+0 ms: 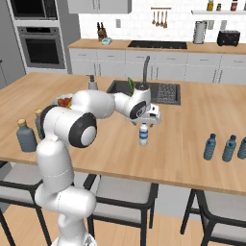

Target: Move the plastic bottles in the middle to the plastics group, and the glass bottles in the middle to the glass group.

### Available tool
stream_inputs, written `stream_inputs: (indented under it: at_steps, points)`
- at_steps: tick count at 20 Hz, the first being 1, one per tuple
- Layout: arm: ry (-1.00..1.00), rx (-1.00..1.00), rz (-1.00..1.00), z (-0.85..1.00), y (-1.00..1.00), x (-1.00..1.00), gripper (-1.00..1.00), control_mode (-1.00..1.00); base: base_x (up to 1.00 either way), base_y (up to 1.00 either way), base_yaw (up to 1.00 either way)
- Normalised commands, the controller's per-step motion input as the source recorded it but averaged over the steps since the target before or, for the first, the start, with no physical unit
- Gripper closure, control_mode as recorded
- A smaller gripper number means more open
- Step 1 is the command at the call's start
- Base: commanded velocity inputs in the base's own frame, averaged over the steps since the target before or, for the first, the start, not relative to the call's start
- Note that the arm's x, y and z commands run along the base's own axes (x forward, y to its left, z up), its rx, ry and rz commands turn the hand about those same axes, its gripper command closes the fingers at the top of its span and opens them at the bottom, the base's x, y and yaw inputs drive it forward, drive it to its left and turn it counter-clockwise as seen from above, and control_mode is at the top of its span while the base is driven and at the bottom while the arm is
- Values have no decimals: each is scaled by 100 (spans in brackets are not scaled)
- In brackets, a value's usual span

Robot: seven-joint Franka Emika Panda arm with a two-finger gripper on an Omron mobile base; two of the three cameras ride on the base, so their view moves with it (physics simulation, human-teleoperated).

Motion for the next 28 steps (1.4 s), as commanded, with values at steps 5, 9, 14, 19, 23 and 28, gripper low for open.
stream_inputs:
  at_steps: [5, 9, 14, 19, 23, 28]
  points:
    - [0, 0, 0, -23, 0, 6, -100, -100, 0, 0, 0]
    - [0, 0, 0, -18, 0, 9, -100, -100, 0, 0, 0]
    - [0, 0, 0, -10, 0, 0, -100, -100, 0, 0, 0]
    - [-7, 0, 0, -3, 0, 0, -100, -100, 0, 0, 0]
    - [-7, 0, 0, -1, 0, 0, -100, -100, 0, 0, 0]
    - [-3, 0, 0, 0, 0, 0, -100, -100, 0, 0, 0]
